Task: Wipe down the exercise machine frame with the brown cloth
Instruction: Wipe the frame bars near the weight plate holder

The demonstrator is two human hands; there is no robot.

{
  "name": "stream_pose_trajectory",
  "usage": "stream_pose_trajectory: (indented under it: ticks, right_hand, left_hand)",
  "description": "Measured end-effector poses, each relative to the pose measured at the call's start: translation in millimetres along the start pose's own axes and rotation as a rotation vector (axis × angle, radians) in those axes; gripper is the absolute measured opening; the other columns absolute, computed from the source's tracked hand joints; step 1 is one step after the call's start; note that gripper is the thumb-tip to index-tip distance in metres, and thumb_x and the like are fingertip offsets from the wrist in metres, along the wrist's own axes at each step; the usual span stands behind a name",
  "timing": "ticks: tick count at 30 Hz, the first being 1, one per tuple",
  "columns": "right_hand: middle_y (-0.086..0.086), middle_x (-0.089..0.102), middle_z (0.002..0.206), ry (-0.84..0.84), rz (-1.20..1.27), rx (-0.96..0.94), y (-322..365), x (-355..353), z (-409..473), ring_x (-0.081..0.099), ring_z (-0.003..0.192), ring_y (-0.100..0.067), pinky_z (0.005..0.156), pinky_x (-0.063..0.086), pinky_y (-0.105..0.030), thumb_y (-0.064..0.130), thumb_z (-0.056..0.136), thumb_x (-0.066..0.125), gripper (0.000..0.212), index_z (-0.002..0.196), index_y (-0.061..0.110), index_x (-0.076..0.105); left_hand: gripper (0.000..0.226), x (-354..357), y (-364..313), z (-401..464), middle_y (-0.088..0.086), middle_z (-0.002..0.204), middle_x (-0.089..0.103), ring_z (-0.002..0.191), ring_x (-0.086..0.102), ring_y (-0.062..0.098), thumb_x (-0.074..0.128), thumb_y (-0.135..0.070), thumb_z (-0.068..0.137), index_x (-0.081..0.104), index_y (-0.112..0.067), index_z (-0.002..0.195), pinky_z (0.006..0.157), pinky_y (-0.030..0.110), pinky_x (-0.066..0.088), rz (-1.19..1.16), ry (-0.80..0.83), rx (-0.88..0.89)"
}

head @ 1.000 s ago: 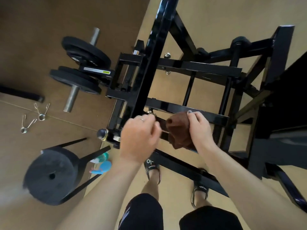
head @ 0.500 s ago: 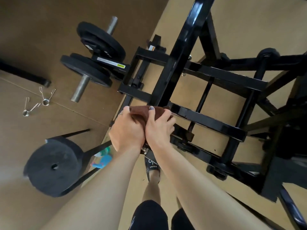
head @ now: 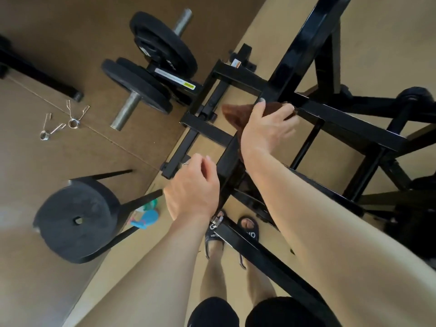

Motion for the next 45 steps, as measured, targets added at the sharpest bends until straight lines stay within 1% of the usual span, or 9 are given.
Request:
stream_pose_trajectory:
  ticks: [6,10,14,18,23,29,34,41,45]
  right_hand:
    - [0.0,0.03,0.133,0.207,0.121,-0.126,-44,-3,-105,0.02,0.101,-0.006,0.088,0.049,-0.033,0.056,0.096,0.058,0.055,0.133,0.03,0.028]
    - [-0.002,0.03,0.138,0.345,0.077,-0.203,-53,-16,-100,0.028,0.112,-0.009,0.091,0.051,-0.032,0.06,0.094,0.061,0.063,0.137,0.03,0.026]
    - [0.002,0.028,0.129,0.575,0.109,0.058,-60,-23,-110,0.049,0.112,-0.023,0.084,0.06,-0.04,0.072,0.079,0.067,0.078,0.132,0.038,0.022]
    - [-0.001,0.027,0.128,0.705,0.164,0.324,-69,-18,-126,0.047,0.091,-0.013,0.061,0.046,-0.023,0.065,0.064,0.084,0.105,0.139,0.03,0.019]
    - [-0.016,0.033,0.15,0.861,0.174,0.517,-71,-7,-127,0.05,0.124,-0.035,0.081,0.046,-0.036,0.047,0.07,0.09,0.129,0.157,0.029,-0.003]
    - [-0.013,0.05,0.126,0.796,0.246,0.432,-70,-7,-124,0.06,0.099,-0.023,0.081,0.062,-0.037,0.046,0.069,0.093,0.109,0.144,0.021,0.017]
    - [-0.013,0.043,0.127,0.766,0.088,0.303,-67,-11,-122,0.054,0.083,-0.017,0.057,0.047,-0.022,0.066,0.07,0.083,0.106,0.142,0.02,0.02]
    - [-0.013,0.047,0.131,0.654,-0.069,0.098,-58,-22,-105,0.058,0.107,-0.028,0.085,0.057,-0.037,0.079,0.072,0.071,0.105,0.142,0.015,0.028]
    - [-0.008,0.043,0.128,0.525,0.046,0.081,-35,-19,-48,0.048,0.103,-0.023,0.086,0.046,-0.036,0.069,0.077,0.075,0.097,0.142,0.014,0.028]
  left_hand:
    - [0.032,-6,-3,1,-0.016,0.063,0.046,0.051,0.045,-0.001,0.025,-0.048,0.106,0.043,-0.033,0.084,0.047,0.012,0.021,-0.011,-0.013,-0.035]
    - [0.029,-3,-3,2,-0.012,0.065,0.05,0.055,0.05,0.002,0.03,-0.043,0.108,0.045,-0.03,0.086,0.046,0.018,0.037,-0.032,0.002,-0.02]
    - [0.03,-1,-2,2,-0.012,0.063,0.049,0.055,0.051,0.003,0.033,-0.042,0.108,0.048,-0.028,0.086,0.047,0.023,0.045,-0.016,0.016,-0.028]
    - [0.037,-2,-3,1,-0.013,0.061,0.046,0.052,0.049,0.005,0.023,-0.047,0.104,0.047,-0.028,0.083,0.045,0.021,0.037,-0.006,0.004,-0.031]
    - [0.035,-1,-2,1,-0.015,0.06,0.044,0.051,0.048,0.005,0.023,-0.047,0.104,0.046,-0.03,0.083,0.046,0.019,0.035,-0.002,0.004,-0.034]
    - [0.034,0,0,2,-0.01,0.059,0.046,0.052,0.048,0.005,0.026,-0.045,0.104,0.045,-0.029,0.081,0.047,0.036,0.052,0.017,0.03,-0.067]
    - [0.035,0,-1,2,-0.011,0.061,0.047,0.054,0.049,0.005,0.027,-0.046,0.105,0.047,-0.028,0.082,0.049,0.037,0.054,0.022,0.047,-0.061]
    - [0.026,-1,0,3,-0.01,0.066,0.053,0.058,0.054,0.007,0.04,-0.039,0.108,0.049,-0.028,0.086,0.049,0.027,0.046,0.045,0.064,-0.043]
    - [0.028,-3,-2,3,-0.007,0.064,0.053,0.057,0.053,0.013,0.039,-0.037,0.108,0.047,-0.026,0.084,0.052,0.037,0.052,0.051,0.095,-0.06]
Point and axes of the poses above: each hand's wrist, its own z-axis towards the middle knuckle, its own x-axis out of the palm, y = z × x, the point moved 3 cm from there along z, towards the middle knuckle
